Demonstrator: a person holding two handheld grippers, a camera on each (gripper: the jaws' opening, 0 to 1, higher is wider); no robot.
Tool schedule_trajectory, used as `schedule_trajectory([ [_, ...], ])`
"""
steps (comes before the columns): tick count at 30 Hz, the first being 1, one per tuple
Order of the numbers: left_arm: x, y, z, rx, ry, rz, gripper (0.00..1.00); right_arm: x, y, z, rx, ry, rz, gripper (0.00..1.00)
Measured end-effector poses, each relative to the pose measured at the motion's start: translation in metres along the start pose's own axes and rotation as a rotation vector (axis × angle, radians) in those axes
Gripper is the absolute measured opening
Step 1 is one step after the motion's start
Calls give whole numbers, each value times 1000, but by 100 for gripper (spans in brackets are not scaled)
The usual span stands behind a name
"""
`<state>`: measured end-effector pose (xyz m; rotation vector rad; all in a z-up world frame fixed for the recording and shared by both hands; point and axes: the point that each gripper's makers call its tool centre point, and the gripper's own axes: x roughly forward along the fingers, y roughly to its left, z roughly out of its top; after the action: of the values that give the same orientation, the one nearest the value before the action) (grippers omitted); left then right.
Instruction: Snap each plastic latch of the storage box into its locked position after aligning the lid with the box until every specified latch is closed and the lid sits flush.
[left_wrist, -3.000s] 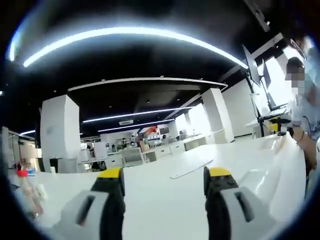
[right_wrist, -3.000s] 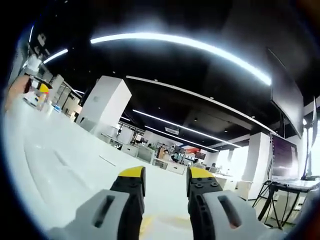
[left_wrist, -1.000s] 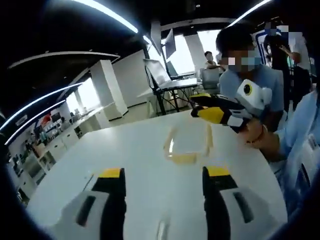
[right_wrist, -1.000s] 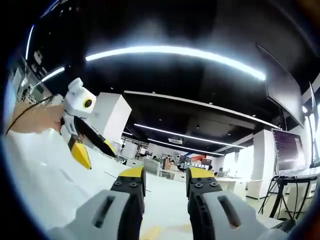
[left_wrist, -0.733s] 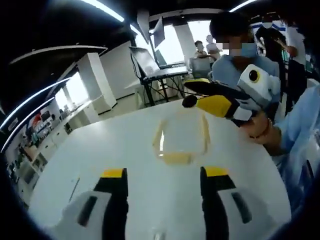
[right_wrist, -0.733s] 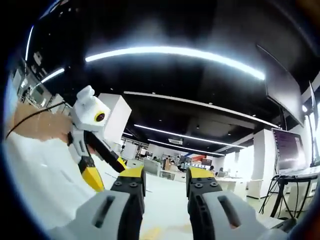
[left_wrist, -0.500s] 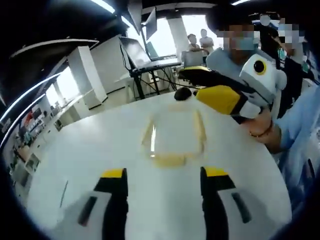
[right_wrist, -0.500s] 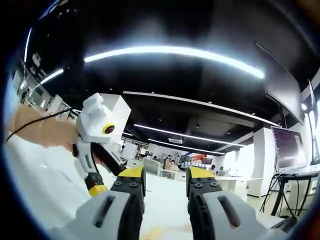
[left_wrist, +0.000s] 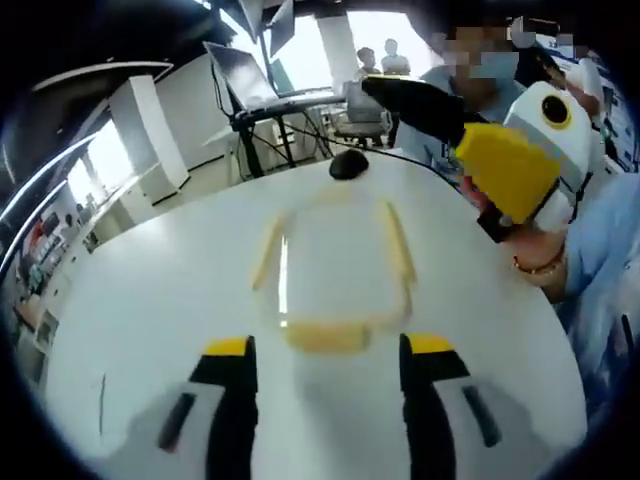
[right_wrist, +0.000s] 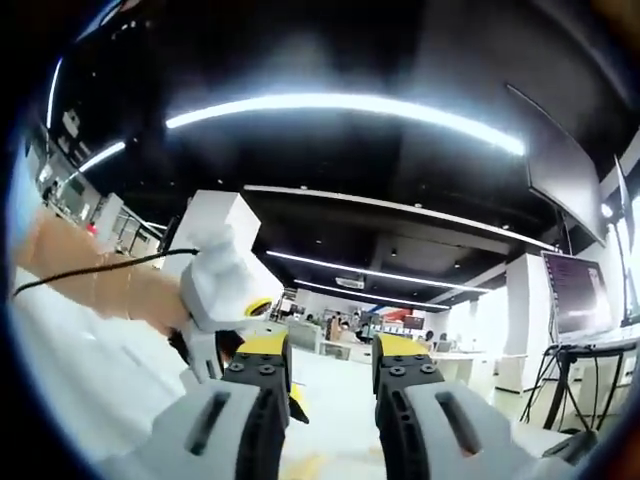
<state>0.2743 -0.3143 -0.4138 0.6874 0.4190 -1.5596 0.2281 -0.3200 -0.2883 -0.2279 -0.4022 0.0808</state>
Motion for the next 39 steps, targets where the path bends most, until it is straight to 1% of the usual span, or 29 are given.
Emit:
schedule_trajectory([
  [3, 10, -1, -1, -1, 15, -20, 54, -1, -1, 0, 4, -2, -5, 31],
  [7, 20, 0, -11, 21, 75, -31, 54, -1, -1, 0, 8, -2, -6, 31],
  [13, 29, 3, -18, 14, 101, -52, 50, -1, 0, -1, 10, 2, -2, 31],
  [19, 32, 3, -16, -33, 75, -78, 48, -3, 1, 0, 13, -3, 1, 31],
  [23, 33, 2, -15, -42, 70, -88, 48, -3, 3, 0, 18, 0, 10, 31],
  [26, 35, 0, -14, -45, 62, -102, 44, -3, 5, 0, 18, 0, 16, 31],
  [28, 34, -2, -14, -53, 63, -111, 40, -3, 5, 0, 18, 0, 18, 31],
  [37, 37, -2, -13, -67, 62, -106, 39, -2, 8, -1, 16, 6, 32, 31],
  [39, 35, -2, -14, -70, 77, -107, 39, -1, 8, -2, 13, 9, 33, 31],
])
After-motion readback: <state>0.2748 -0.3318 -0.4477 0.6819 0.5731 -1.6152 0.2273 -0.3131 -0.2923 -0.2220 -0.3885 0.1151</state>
